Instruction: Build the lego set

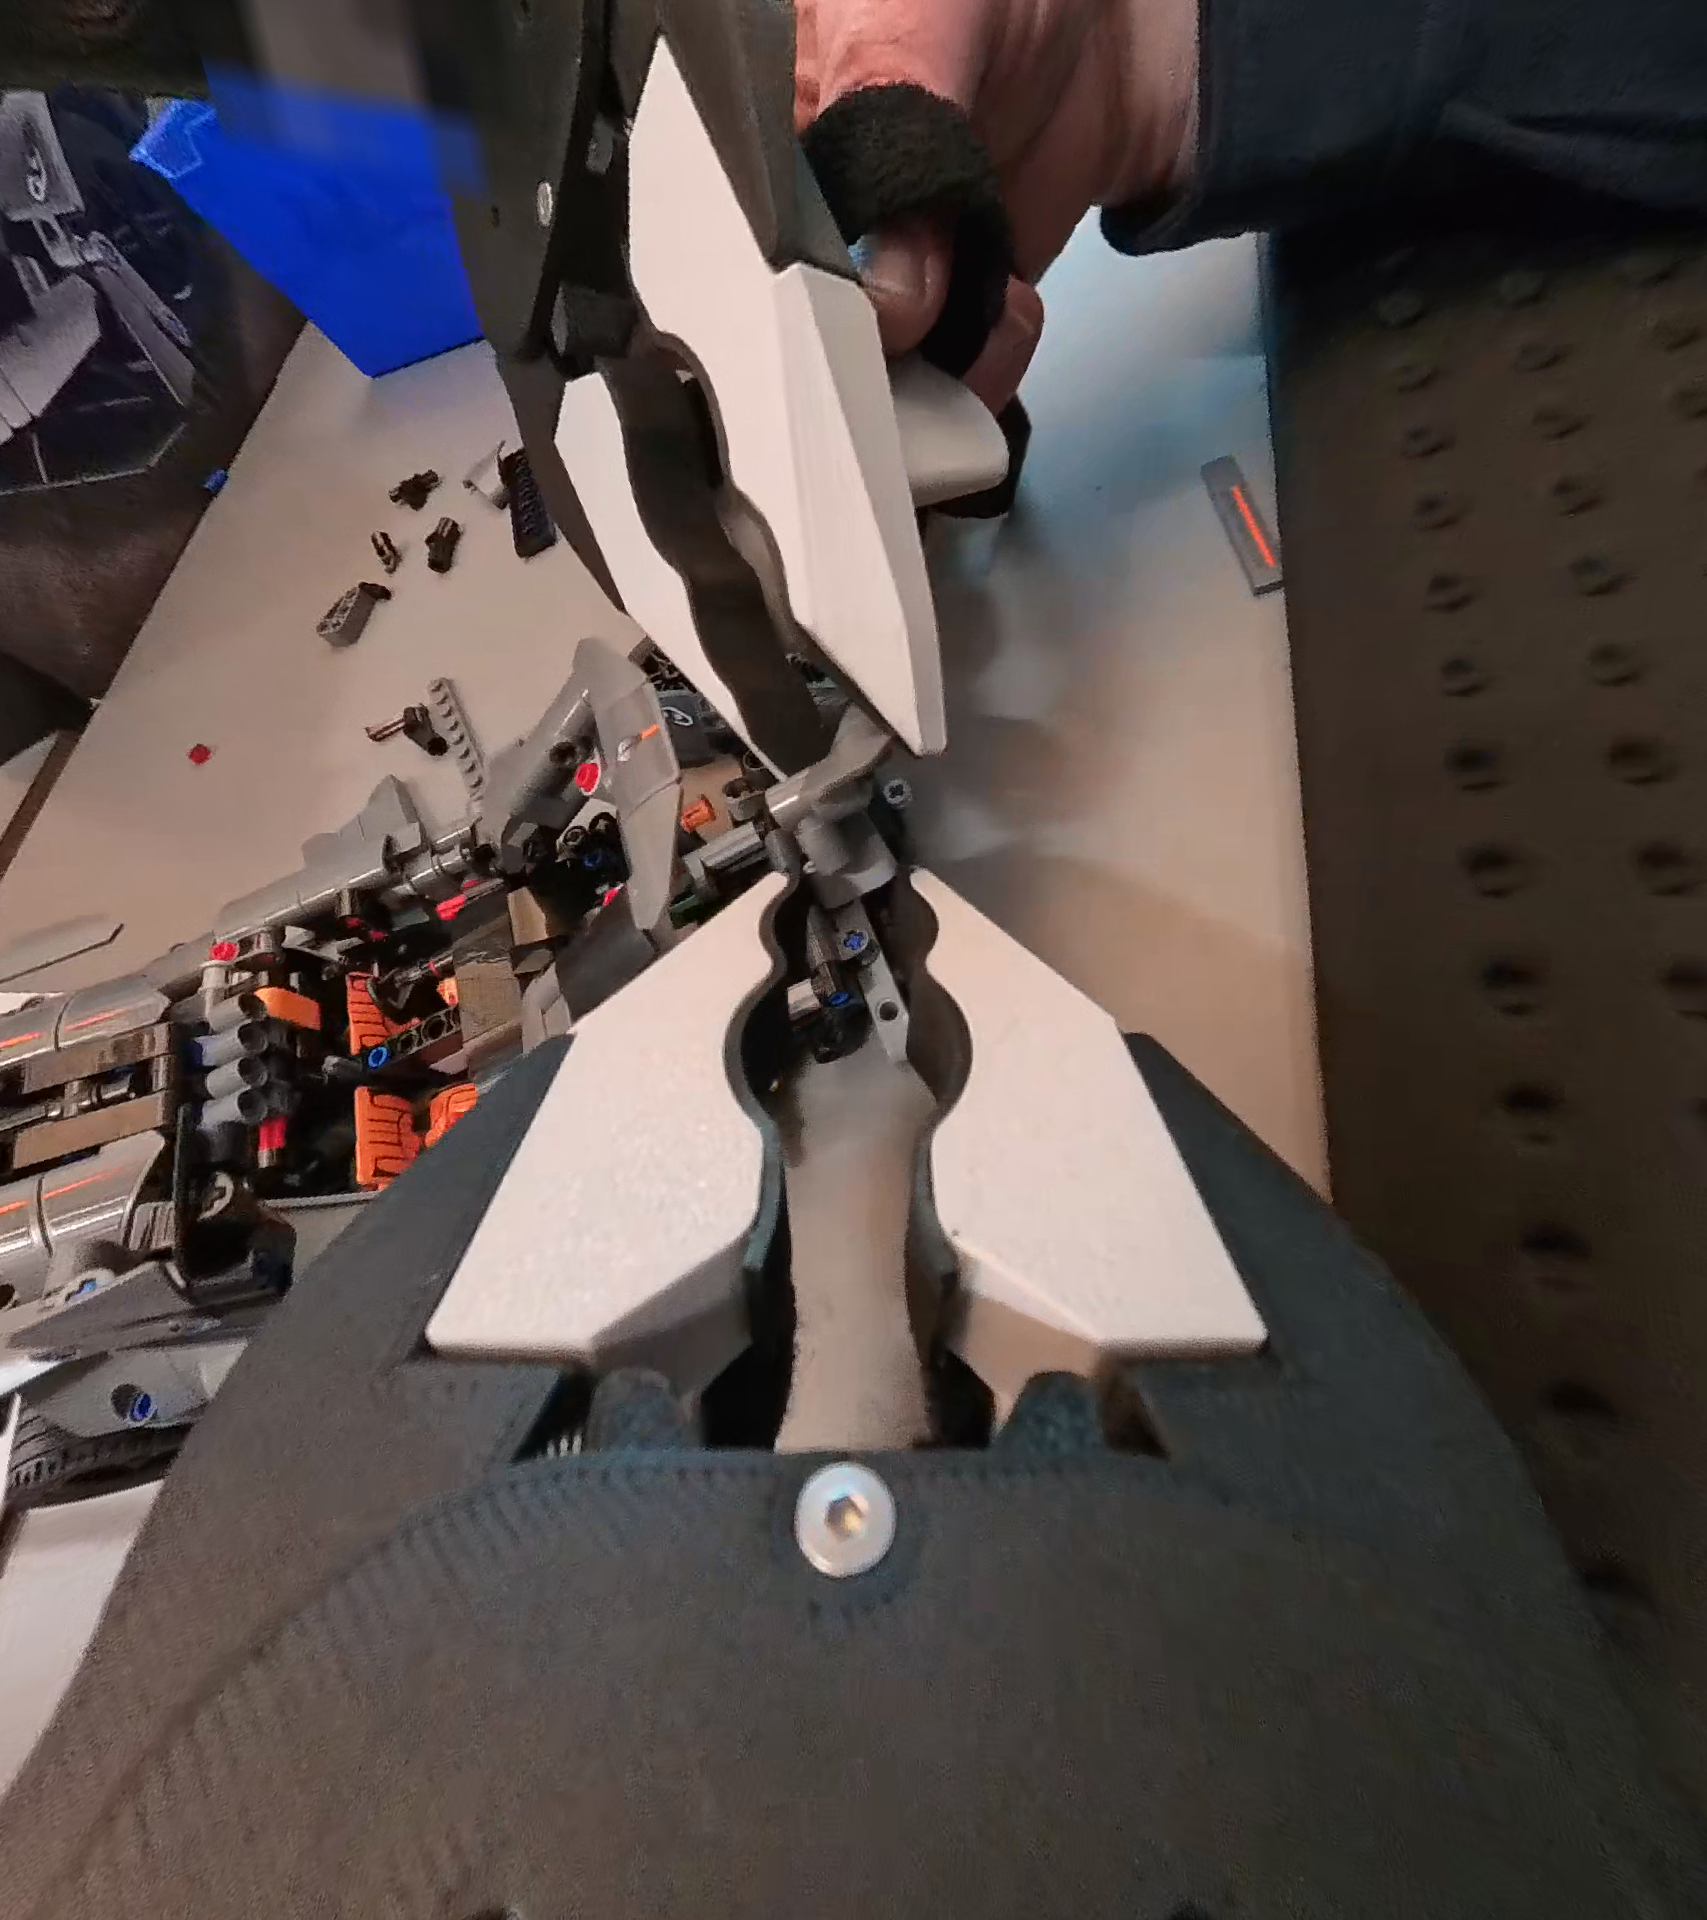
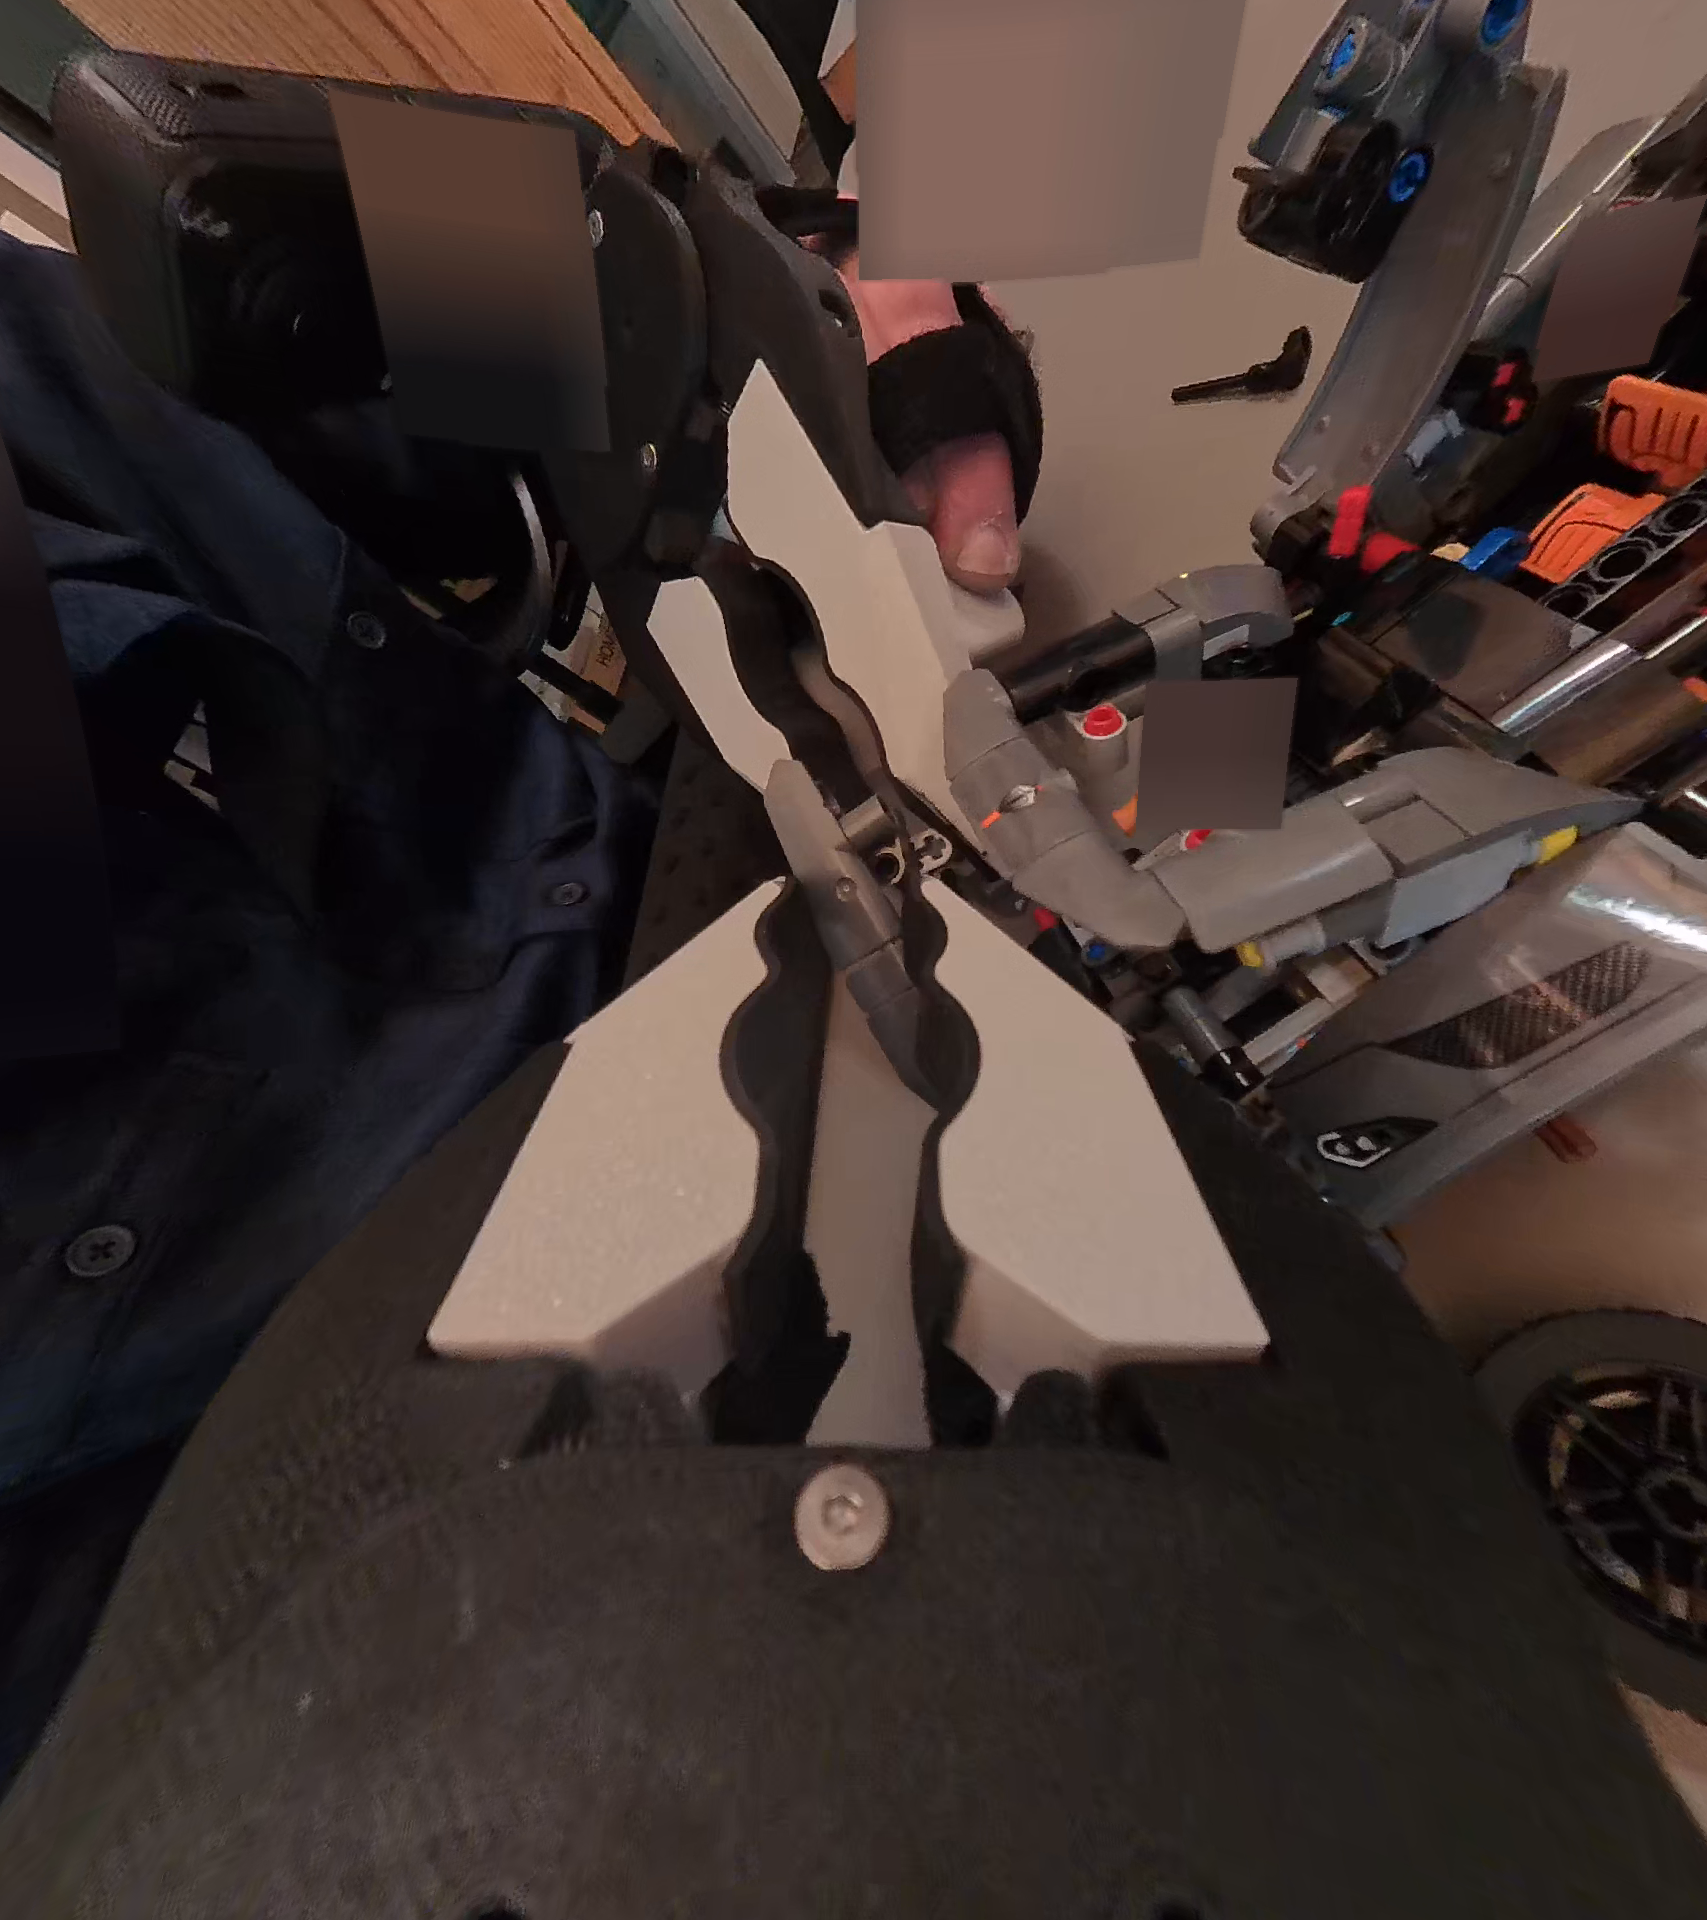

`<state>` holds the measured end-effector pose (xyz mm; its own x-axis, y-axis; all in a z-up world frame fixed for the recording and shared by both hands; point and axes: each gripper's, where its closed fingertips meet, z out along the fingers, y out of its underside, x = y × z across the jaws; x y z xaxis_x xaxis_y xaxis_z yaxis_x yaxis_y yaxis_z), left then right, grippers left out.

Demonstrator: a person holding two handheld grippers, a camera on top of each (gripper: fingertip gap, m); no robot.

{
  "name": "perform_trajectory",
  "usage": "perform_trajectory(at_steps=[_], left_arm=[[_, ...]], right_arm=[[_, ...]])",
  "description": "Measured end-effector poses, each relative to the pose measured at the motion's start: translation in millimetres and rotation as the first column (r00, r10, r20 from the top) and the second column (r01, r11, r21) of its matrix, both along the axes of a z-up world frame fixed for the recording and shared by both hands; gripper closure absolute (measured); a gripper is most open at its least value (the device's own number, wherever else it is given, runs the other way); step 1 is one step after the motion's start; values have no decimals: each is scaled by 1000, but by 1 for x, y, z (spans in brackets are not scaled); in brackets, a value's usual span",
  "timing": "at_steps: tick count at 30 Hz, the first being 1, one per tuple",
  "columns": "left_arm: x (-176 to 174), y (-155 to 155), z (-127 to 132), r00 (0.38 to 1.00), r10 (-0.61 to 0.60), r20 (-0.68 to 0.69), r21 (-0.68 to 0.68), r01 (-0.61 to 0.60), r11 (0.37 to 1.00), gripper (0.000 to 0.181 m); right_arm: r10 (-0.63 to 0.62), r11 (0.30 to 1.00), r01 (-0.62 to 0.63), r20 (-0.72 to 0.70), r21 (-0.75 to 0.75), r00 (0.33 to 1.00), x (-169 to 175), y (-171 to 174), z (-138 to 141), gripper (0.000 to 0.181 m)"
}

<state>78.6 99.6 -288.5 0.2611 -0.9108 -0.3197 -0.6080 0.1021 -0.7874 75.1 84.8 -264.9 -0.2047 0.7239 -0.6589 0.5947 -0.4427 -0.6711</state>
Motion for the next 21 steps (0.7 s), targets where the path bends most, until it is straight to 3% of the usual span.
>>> perform_trajectory(at_steps=[5,12,17,21], left_arm=[[-4,2,-1,1000,7,-25,32,-6,999,168],[-21,3,-10,994,53,-96,8,-53,999,163],[-35,-1,-38,981,86,-174,-158,-114,981,151],[-33,0,-41,981,86,-173,-197,-120,973,146]], right_arm=[[0,1000,0,4,21,1000,0,0,-1,165],[-5,975,-2,30,221,1000,-1,-2,-7,166],[-21,904,-33,121,427,992,-4,-3,-24,166],[-63,809,-53,176,585,982,-7,1,-36,167]])
